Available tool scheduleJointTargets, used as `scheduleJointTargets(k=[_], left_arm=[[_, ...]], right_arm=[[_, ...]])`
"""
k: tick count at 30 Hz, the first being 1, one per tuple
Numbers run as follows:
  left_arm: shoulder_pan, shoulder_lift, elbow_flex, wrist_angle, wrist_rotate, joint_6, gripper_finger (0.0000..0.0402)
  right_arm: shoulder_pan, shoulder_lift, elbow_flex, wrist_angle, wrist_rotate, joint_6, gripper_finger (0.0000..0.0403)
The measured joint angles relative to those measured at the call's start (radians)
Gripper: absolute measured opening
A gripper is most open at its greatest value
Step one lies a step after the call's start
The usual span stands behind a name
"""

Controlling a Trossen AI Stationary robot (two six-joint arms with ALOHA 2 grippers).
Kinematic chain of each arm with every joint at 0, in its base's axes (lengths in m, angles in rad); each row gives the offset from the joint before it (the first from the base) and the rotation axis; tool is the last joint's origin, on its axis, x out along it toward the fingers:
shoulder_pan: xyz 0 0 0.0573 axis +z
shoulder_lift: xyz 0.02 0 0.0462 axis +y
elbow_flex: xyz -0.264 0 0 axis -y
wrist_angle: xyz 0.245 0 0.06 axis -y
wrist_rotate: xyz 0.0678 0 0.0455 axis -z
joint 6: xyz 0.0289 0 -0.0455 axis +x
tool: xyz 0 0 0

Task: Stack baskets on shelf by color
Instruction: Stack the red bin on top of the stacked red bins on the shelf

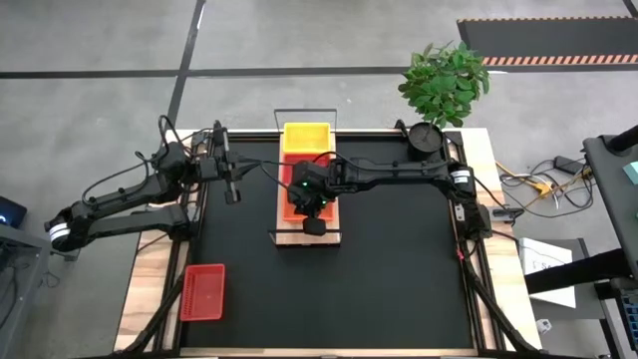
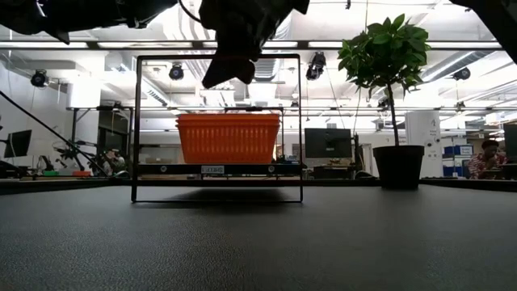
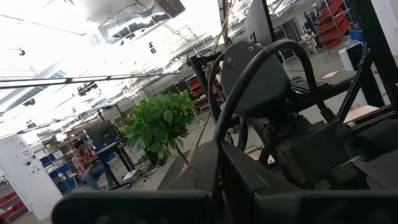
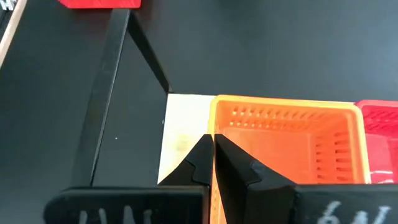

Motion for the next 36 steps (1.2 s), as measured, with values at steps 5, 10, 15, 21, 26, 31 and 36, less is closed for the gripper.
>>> scheduleJointTargets(k=[5,10,15,21,26,31,36], left_arm=[[0.0,0.001,0.0,-0.001,0.0,0.0,0.0],[0.001,0.0,0.0,-0.015,0.0,0.001,0.0],[0.0,0.003,0.0,-0.016,0.0,0.001,0.0],[0.0,0.016,0.0,-0.014,0.0,-0.022,0.0],[0.0,0.027,0.0,-0.014,0.0,-0.027,0.0],[0.0,0.035,0.0,-0.006,0.0,-0.094,0.0],[-0.001,0.034,0.0,-0.007,0.0,-0.191,0.0]], right_arm=[[0.0,-0.019,0.021,-0.039,0.0,-0.031,0.0008],[0.0,-0.09,-0.012,-0.05,0.001,-0.045,0.0008],[0.002,-0.157,-0.08,-0.05,0.064,-0.026,0.0008],[0.009,-0.251,-0.263,0.074,0.078,-0.011,0.0008],[0.023,-0.359,-0.496,0.389,0.08,0.0,0.0008],[0.049,-0.462,-0.711,0.723,0.078,-0.072,0.0008],[0.044,-0.568,-0.884,0.955,0.082,-0.145,0.0008]])
